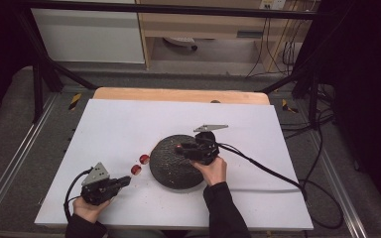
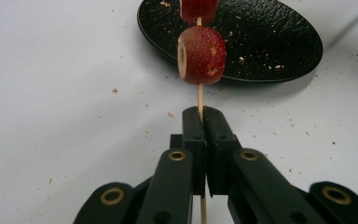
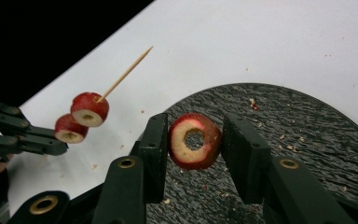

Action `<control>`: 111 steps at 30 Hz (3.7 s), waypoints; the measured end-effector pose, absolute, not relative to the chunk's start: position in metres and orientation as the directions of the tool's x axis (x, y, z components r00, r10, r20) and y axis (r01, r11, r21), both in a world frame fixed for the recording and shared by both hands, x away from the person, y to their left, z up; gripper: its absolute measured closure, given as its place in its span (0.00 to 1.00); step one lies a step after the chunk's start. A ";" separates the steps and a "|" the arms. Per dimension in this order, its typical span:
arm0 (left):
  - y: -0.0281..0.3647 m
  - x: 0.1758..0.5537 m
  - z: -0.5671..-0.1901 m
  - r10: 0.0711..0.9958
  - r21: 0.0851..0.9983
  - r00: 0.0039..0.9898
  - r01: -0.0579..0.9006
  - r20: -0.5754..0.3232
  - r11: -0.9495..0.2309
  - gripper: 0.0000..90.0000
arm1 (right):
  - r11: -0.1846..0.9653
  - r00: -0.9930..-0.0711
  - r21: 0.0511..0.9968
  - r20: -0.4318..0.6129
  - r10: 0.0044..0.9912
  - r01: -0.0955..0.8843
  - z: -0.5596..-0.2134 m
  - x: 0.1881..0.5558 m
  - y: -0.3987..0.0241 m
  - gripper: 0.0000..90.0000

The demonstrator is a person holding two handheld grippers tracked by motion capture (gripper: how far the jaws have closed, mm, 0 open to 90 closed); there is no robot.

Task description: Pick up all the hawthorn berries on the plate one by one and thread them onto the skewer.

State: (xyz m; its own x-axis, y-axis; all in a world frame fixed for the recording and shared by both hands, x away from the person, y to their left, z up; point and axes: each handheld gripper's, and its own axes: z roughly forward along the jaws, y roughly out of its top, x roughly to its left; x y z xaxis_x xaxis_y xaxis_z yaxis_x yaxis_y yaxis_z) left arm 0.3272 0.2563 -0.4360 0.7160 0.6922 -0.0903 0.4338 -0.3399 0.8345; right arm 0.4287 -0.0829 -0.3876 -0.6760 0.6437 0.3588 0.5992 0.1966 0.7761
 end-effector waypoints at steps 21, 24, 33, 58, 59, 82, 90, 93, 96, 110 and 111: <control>0.245 0.323 -0.435 0.676 0.845 0.732 0.413 -0.085 -0.340 0.98 | -0.105 -0.625 0.845 0.466 0.626 0.525 -0.402 0.408 -0.106 0.69; 0.242 0.323 -0.435 0.674 0.847 0.734 0.410 -0.086 -0.338 0.98 | -0.144 -0.619 0.845 0.483 0.619 0.516 -0.405 0.405 -0.109 0.69; 0.233 0.322 -0.436 0.670 0.849 0.737 0.407 -0.088 -0.337 0.98 | -0.225 -0.603 0.844 0.512 0.612 0.488 -0.413 0.402 -0.113 0.69; 0.213 0.318 -0.439 0.677 0.866 0.730 0.394 -0.091 -0.308 0.98 | -0.454 -0.575 0.803 0.595 0.562 0.387 -0.407 0.405 -0.112 0.69; 0.212 0.318 -0.439 0.679 0.867 0.729 0.393 -0.089 -0.308 0.98 | -0.464 -0.572 0.797 0.602 0.557 0.386 -0.407 0.405 -0.112 0.69; 0.165 0.325 -0.426 0.696 0.896 0.710 0.373 -0.109 -0.240 0.98 | -0.615 -0.549 0.706 0.688 0.475 0.351 -0.399 0.418 -0.117 0.69; 0.161 0.324 -0.424 0.699 0.905 0.706 0.364 -0.114 -0.221 0.98 | -0.640 -0.548 0.686 0.702 0.455 0.347 -0.399 0.417 -0.116 0.69; 0.161 0.324 -0.424 0.698 0.905 0.707 0.365 -0.116 -0.219 0.98 | -0.648 -0.547 0.678 0.707 0.448 0.347 -0.399 0.417 -0.116 0.69; 0.160 0.324 -0.425 0.697 0.905 0.708 0.364 -0.114 -0.222 0.98 | -0.653 -0.546 0.673 0.711 0.443 0.347 -0.399 0.417 -0.115 0.69; 0.149 0.323 -0.423 0.711 0.909 0.689 0.374 -0.141 -0.183 0.98 | -0.672 -0.545 0.654 0.724 0.423 0.348 -0.400 0.417 -0.114 0.69; 0.148 0.323 -0.423 0.715 0.909 0.685 0.376 -0.143 -0.178 0.98 | -0.675 -0.545 0.651 0.726 0.420 0.347 -0.401 0.417 -0.114 0.69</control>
State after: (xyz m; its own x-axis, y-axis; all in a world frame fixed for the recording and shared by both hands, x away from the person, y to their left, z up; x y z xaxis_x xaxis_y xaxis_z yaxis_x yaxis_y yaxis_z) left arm 0.3233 0.1477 -0.4226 0.6847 0.7146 -0.1433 0.3762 -0.1781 0.9093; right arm 0.4167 -0.1142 -0.4007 -0.5453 0.4197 0.7256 0.3474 -0.6746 0.6513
